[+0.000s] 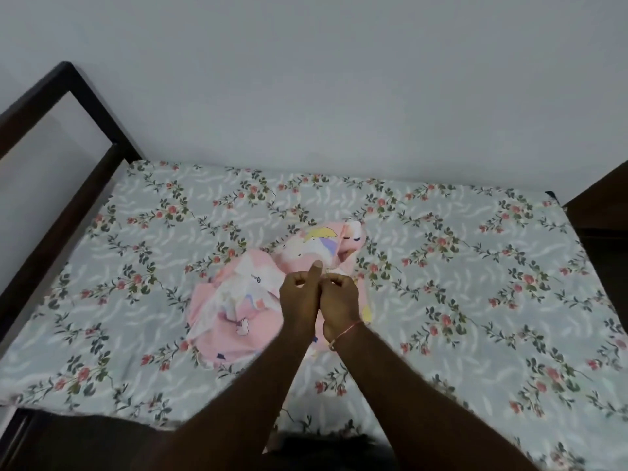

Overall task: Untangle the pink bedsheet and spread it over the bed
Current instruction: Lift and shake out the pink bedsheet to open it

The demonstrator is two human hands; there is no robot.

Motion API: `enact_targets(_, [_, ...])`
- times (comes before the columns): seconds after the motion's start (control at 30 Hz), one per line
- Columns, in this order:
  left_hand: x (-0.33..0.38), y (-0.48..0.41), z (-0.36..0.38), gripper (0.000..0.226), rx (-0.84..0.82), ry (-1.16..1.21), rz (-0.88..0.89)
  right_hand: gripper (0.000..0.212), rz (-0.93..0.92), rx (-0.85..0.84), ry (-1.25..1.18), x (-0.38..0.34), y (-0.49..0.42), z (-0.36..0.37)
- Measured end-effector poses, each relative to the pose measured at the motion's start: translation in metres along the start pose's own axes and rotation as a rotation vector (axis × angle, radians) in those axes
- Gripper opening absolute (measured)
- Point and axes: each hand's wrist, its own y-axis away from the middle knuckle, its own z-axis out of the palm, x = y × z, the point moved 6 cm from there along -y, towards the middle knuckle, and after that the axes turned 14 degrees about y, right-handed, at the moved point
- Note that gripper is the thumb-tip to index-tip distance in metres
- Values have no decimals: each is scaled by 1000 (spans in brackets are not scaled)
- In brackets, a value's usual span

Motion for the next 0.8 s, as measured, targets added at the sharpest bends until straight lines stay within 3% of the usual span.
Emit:
enact_targets(0.1, [-11,18,-6,23,-125,37,7,24,5,8,-63,3,-6,-14])
enact_targets(0.23, [-5,35,-9,18,-238,-131,218,32,-22,-15,-112,2,-1,-27])
enact_targets(0.37, [18,24,-15,16,-168,-385,365,21,9,-169,-84,5,16,-38])
enact_targets(0.5, [84,20,-18,8,-18,-333,530,12,4,-335,-96,2,43,-59])
enact_targets(0.63, [69,62,1,6,-337,-315,432,13,-56,-404,-157,-11,72,-67])
enact_targets(0.8, [35,82,-13,16,-329,-220,361,14,-1,-388,-119,-5,83,-69])
